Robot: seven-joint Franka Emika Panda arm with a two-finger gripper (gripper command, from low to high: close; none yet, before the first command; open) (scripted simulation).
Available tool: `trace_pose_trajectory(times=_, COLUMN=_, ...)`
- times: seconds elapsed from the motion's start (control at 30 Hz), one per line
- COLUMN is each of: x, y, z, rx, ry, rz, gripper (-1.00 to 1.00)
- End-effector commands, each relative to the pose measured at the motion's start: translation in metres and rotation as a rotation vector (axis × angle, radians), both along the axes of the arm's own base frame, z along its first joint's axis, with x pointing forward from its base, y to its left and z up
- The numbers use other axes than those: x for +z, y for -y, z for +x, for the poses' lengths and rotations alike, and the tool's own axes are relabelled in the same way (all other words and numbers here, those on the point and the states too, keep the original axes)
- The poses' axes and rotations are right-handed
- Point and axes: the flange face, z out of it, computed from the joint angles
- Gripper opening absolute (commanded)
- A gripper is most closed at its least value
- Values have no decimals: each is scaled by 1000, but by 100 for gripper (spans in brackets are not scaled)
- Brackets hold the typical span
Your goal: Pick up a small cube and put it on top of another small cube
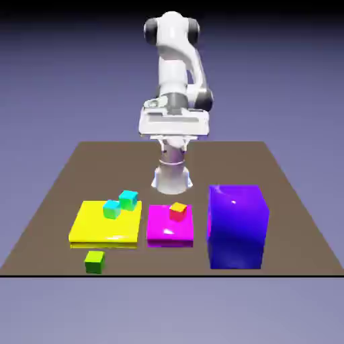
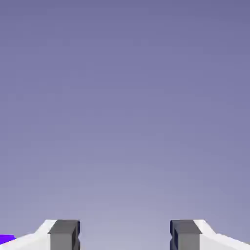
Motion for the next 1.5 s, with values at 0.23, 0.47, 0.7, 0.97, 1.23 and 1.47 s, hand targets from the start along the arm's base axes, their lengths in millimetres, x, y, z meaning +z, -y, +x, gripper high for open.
trace_pose_trajectory(times=0.23, x=-34, y=37, z=46, rx=201, ry=-172, rz=-251, gripper=0)
trace_pose_trajectory(times=0.47, x=-74, y=77, z=81, rx=411, ry=-329, rz=-415, gripper=0)
trace_pose_trajectory(times=0.7, x=-122, y=122, z=106, rx=651, ry=-477, rz=-525, gripper=0)
trace_pose_trajectory(times=0.97, x=-186, y=177, z=122, rx=956, ry=-612, rz=-585, gripper=0)
trace_pose_trajectory(times=1.23, x=-258, y=232, z=123, rx=1284, ry=-689, rz=-581, gripper=0)
trace_pose_trajectory(times=1.47, x=-331, y=238, z=122, rx=1300, ry=-691, rz=-579, gripper=0)
